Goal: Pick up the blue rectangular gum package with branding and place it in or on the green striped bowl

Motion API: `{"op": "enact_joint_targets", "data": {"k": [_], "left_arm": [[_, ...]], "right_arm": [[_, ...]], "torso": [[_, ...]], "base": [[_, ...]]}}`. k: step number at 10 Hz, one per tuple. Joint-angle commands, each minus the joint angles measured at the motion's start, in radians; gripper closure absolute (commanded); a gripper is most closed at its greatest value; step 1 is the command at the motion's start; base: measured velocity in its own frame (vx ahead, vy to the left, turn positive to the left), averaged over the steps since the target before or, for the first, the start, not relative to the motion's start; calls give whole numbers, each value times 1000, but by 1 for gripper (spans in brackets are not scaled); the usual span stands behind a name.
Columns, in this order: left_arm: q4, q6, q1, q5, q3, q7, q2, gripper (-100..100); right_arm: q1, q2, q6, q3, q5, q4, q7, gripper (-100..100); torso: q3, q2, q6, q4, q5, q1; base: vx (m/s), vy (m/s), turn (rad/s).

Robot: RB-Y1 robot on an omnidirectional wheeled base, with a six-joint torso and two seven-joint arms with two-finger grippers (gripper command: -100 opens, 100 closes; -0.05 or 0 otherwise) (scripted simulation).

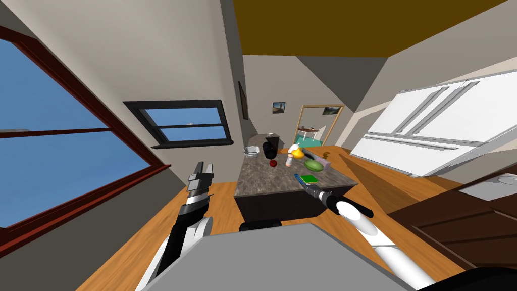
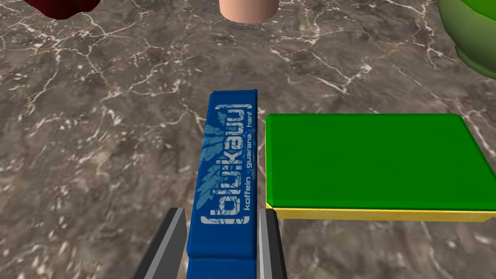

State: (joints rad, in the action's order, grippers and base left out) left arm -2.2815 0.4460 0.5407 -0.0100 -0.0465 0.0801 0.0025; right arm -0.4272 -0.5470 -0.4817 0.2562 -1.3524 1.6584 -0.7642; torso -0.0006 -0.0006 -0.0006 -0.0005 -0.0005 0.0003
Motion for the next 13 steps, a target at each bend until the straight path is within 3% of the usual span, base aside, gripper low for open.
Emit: {"op": "enact_joint_targets", "data": {"k": [1, 6, 13], "left_arm": [[0, 0, 0, 0, 0, 0, 0, 0], [0, 0, 0, 0, 0, 0, 0, 0], [0, 0, 0, 0, 0, 0, 0, 0]], "right_arm": [[5, -36, 0, 14, 9, -3, -4, 100], [7, -138, -6, 46, 38, -27, -29, 100], [7, -138, -6, 46, 38, -27, -29, 100]], "torso": [[0, 0, 0, 0, 0, 0], [1, 2, -1, 1, 1, -3], [0, 0, 0, 1, 1, 0]], "base": [[-24, -11, 125], [-34, -49, 139], [-1, -1, 4]]}}
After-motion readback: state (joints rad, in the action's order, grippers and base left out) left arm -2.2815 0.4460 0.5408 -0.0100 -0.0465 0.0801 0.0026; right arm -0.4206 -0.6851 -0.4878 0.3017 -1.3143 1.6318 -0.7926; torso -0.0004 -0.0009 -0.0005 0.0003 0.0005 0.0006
